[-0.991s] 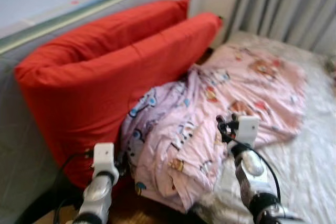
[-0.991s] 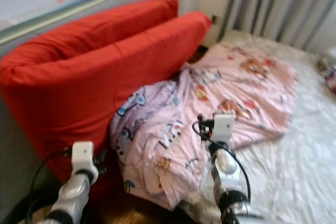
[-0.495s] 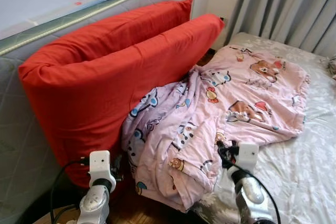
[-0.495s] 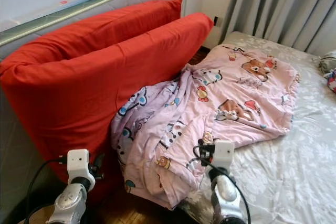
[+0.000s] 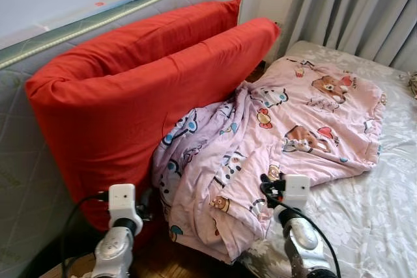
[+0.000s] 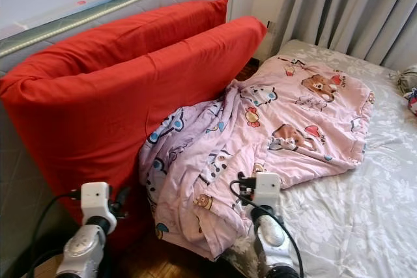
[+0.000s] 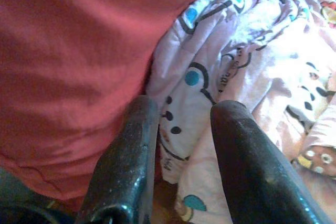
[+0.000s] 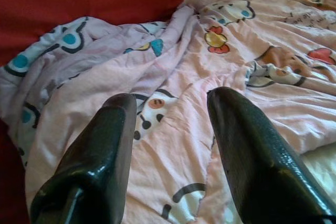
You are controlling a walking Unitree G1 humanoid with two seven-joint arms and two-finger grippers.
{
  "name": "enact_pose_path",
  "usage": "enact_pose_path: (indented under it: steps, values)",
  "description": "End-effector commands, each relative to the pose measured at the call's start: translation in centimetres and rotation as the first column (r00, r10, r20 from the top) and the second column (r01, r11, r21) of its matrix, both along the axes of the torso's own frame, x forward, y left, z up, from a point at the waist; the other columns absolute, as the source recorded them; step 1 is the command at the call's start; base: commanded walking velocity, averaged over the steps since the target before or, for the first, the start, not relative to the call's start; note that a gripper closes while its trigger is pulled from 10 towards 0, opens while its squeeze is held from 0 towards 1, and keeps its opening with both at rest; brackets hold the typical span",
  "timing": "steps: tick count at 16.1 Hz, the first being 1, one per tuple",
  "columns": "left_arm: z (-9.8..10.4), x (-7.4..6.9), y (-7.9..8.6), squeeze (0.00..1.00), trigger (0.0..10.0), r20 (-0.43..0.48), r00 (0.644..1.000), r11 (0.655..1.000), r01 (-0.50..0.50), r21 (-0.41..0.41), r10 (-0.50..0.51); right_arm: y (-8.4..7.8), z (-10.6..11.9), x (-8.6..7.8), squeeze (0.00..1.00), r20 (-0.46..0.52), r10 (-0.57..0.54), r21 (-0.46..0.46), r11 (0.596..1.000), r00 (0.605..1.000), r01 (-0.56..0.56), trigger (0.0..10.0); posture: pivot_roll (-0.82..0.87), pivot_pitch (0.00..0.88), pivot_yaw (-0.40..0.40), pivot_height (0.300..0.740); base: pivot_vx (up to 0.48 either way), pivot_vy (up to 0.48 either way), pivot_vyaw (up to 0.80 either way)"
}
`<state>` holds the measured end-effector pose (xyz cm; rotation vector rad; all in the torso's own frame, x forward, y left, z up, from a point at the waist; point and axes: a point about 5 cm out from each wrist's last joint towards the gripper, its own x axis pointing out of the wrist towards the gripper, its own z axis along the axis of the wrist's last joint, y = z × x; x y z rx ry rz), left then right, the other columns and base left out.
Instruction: Clean up the room
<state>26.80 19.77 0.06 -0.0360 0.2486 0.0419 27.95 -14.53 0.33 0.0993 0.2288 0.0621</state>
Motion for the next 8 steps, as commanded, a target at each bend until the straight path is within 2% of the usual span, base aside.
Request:
enact_pose_path:
  steps: [1, 4, 8]
  values:
    - [0.01, 0.18, -0.23, 0.0, 10.0, -0.01, 1.0, 1.0, 0.002, -0.005, -0.002, -0.06, -0.26, -0.12, 0.0, -0.02, 0.001, -0.004, 1.0, 1.0, -0.001, 10.0, -0.12, 0.003, -0.063, 0.68, 0.0, 0.0, 0.0]
    - [0.03, 0.28, -0.65, 0.0, 10.0, -0.011, 1.0, 1.0, 0.013, -0.01, -0.013, -0.26, -0.12, 0.1, 0.0, -0.023, -0.011, -0.006, 1.0, 1.0, 0.011, 10.0, -0.12, 0.024, -0.06, 0.635, 0.0, 0.0, 0.0]
    - [0.16, 0.43, -0.52, 0.0, 10.0, -0.009, 1.0, 1.0, 0.0, -0.008, 0.0, -0.16, 0.03, 0.11, 0.0, -0.005, -0.007, 0.007, 1.0, 1.0, 0.007, 10.0, -0.11, 0.04, -0.065, 0.63, 0.0, 0.0, 0.0]
